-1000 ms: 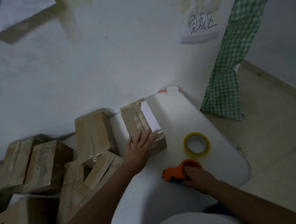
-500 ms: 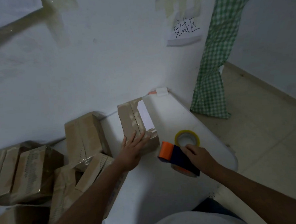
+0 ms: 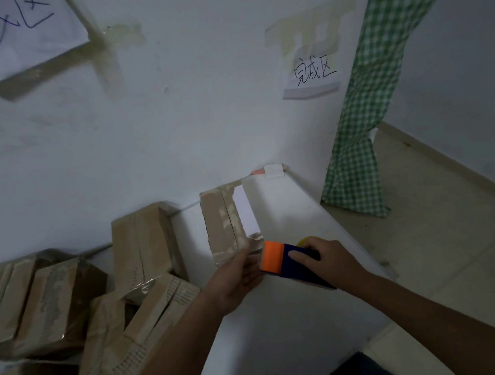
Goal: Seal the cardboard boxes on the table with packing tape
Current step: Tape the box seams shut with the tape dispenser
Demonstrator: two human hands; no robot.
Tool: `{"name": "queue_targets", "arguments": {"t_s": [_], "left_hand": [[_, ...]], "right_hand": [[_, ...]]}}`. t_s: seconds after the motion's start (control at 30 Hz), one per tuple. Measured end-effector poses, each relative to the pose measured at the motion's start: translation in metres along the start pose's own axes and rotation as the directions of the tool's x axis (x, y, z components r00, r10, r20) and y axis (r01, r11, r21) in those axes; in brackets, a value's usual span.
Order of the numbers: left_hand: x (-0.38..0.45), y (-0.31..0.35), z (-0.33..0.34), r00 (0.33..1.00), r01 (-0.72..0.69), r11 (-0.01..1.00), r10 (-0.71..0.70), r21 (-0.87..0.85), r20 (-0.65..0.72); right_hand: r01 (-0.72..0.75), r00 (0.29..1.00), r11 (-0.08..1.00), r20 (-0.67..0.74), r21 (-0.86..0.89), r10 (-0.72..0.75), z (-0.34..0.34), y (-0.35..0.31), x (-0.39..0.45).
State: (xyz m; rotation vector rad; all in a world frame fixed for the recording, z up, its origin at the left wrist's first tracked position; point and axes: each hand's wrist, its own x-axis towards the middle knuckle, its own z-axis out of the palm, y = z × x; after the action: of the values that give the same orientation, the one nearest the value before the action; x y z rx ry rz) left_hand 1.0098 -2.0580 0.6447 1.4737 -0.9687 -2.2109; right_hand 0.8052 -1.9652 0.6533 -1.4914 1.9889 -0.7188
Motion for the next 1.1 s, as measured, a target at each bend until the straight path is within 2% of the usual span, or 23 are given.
{"name": "queue_targets", "arguments": {"t_s": [0.13,0.27,0.43,0.6,0.7,0.77,0.9,1.1], "left_hand": [[-0.001,-0.001,-0.003,0.999,-0.040,0.999,0.039,0.034,0.034],[-0.003,-0.006,-0.004,0.991,-0.134,0.983,0.135,0.125,-0.004],[-0.012,-0.015,-0.006,0.969,-0.220,0.956,0.237,0.192,-0.071],[-0.017,-0.019,-0.015,0.937,-0.264,0.950,0.294,0.170,-0.187],[-0.023,-0.012,-0.038,0.876,-0.292,0.952,0.307,0.096,-0.371],[-0.027,-0.008,-0.073,0.797,-0.271,0.943,0.331,0.190,-0.505],[-0.028,-0.012,-0.087,0.794,-0.198,0.934,0.332,0.299,-0.510],[-0.005,-0.018,-0.065,0.664,-0.216,0.931,0.361,0.294,-0.655]], "right_hand": [[0.020,0.999,1.000,0.040,-0.021,-0.019,-0.003,-0.001,0.003],[0.016,0.988,0.997,0.157,-0.074,-0.004,-0.006,-0.004,0.011],[0.044,0.958,0.976,0.287,-0.214,0.020,-0.004,-0.015,0.025],[0.131,0.947,0.971,0.314,-0.202,-0.063,-0.002,-0.026,0.037],[0.192,0.936,0.938,0.341,-0.288,-0.087,-0.011,-0.020,0.048],[0.205,0.934,0.899,0.352,-0.388,-0.061,-0.027,-0.005,0.055],[0.208,0.934,0.885,0.353,-0.416,-0.053,-0.043,0.019,0.073],[0.201,0.953,0.884,0.294,-0.422,-0.076,-0.041,0.025,0.095]]}}
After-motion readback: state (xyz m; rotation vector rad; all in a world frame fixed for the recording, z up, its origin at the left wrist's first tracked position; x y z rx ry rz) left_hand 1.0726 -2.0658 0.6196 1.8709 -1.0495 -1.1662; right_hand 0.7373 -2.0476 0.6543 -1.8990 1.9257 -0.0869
